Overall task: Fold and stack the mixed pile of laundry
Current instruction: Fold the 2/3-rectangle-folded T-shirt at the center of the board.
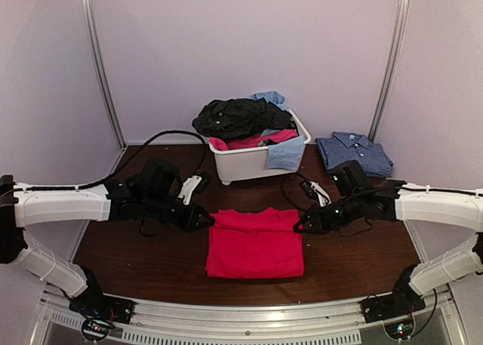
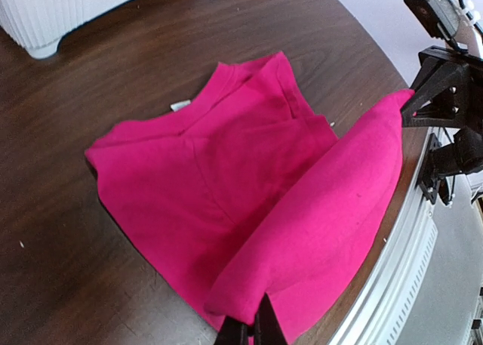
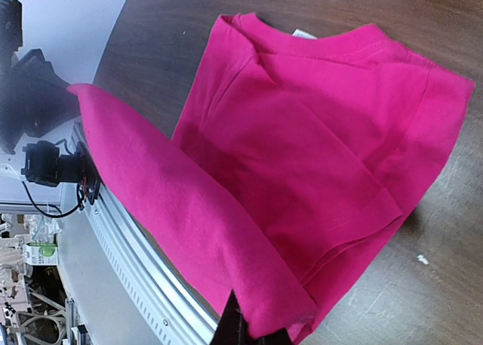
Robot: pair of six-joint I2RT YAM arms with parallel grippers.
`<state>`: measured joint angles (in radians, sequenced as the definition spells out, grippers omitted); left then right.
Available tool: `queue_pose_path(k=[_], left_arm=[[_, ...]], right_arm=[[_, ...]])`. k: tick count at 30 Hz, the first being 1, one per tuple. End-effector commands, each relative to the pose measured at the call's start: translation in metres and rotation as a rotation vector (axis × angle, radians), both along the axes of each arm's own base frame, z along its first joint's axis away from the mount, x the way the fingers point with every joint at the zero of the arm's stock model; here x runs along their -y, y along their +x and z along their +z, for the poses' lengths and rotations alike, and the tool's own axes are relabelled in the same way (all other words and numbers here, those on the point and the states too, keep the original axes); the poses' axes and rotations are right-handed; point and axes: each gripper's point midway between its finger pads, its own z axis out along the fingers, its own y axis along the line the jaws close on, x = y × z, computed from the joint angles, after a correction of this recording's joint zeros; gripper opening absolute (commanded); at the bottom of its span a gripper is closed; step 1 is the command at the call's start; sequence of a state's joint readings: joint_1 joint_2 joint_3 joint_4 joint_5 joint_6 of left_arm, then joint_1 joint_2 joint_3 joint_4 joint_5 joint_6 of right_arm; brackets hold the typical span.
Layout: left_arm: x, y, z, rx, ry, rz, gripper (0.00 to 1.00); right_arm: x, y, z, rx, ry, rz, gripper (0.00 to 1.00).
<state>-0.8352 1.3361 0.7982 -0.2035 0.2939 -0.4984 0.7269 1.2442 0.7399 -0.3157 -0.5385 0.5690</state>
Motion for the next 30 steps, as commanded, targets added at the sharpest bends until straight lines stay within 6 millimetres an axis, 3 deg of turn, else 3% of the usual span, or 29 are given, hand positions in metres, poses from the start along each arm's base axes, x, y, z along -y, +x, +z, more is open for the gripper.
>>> queue_pose_path(k=[1,6,12,15,20,26,30], left_arm=[[0.005,0.035,0.009,0.070,0.011,-0.008,0.00],[0.011,0.081,-0.001,0.079,0.014,0.035,0.00],[0.014,0.114,-0.036,0.016,-0.004,0.080,0.00],[0.014,0.129,-0.044,0.035,0.006,0.110,0.00],[0.018,0.135,-0.056,0.023,0.020,0.109,0.00],[0.015,0.132,-0.033,0.066,-0.005,0.107,0.00],[0.009,0.139,-0.034,0.080,0.019,0.136,0.00]], right_arm=[[0.012,0.028,0.005,0.045,-0.049,0.011,0.00],[0.017,0.065,-0.007,0.054,-0.057,0.000,0.00],[0.016,0.104,-0.037,0.045,-0.041,-0.026,0.00],[0.014,0.116,-0.046,0.044,-0.028,-0.038,0.00],[0.014,0.126,-0.045,0.059,-0.030,-0.048,0.00],[0.006,0.129,-0.013,0.088,0.031,-0.033,0.00],[0.006,0.134,-0.019,0.087,0.012,-0.034,0.00]])
